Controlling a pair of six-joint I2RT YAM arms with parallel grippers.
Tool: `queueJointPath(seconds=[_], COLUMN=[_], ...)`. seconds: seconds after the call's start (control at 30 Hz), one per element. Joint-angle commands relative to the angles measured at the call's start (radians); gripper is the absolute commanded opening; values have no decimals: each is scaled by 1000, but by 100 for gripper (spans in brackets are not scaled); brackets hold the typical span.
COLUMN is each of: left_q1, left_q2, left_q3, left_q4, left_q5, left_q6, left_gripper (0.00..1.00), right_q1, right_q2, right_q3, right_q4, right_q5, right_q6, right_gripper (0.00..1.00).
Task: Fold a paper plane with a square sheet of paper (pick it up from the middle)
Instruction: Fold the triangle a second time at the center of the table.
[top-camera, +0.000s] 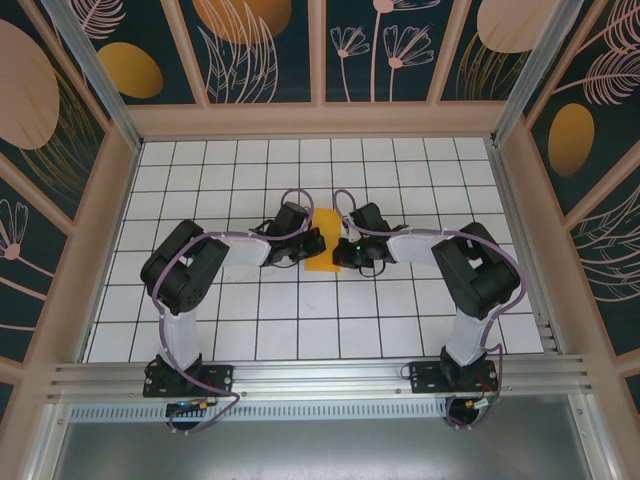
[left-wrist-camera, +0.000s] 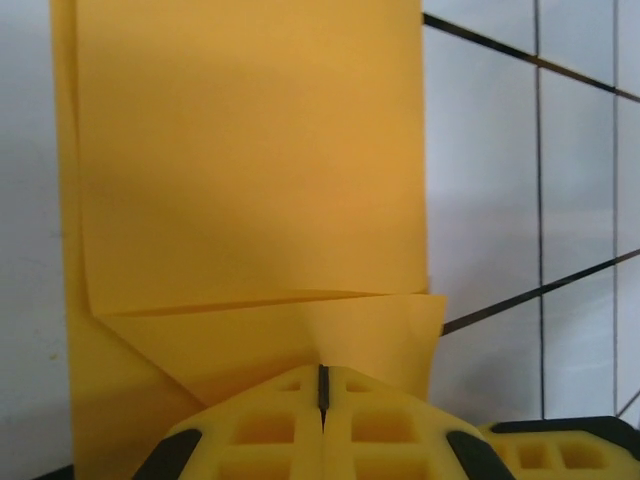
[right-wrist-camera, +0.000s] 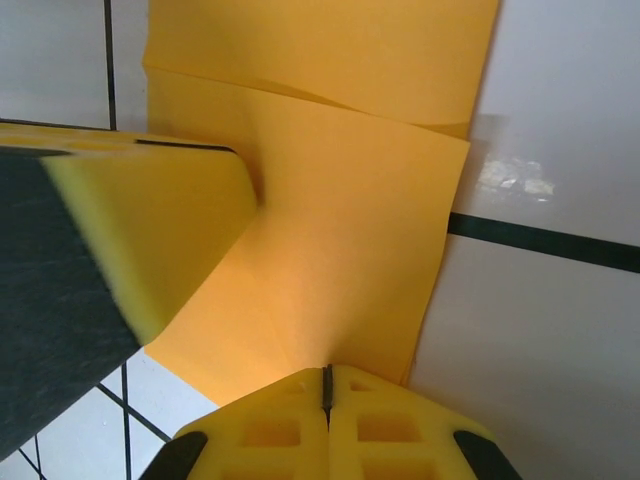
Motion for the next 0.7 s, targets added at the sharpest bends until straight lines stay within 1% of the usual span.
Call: queueJointPath(seconds=[0.0,0.27,0.33,0.47,0.67], left_q1=[-4,-4,-4,-3,-3], left_q2=[30,58,58,61,60], left_q3=[34,44,45,44,42], left_q4=[-62,-151,-159,-164,-163], left_q5=[-52,-123,-133,-138,-139], left_q6=[-15,-40,-44,-50,-50], left_gripper=[2,0,0,0,0], right_q1=[5,9,14,27,22], right_q2=[22,6,-4,-25,-74], right_q3=[16,-17,-39,-79,-117], right_q4=[-60,-103,-103,-114,-136], right_q5=[-26,-32,-51,-61,-36], right_q6=[-48,-87,-93,-93,-87], right_gripper=[5,5,5,4,4])
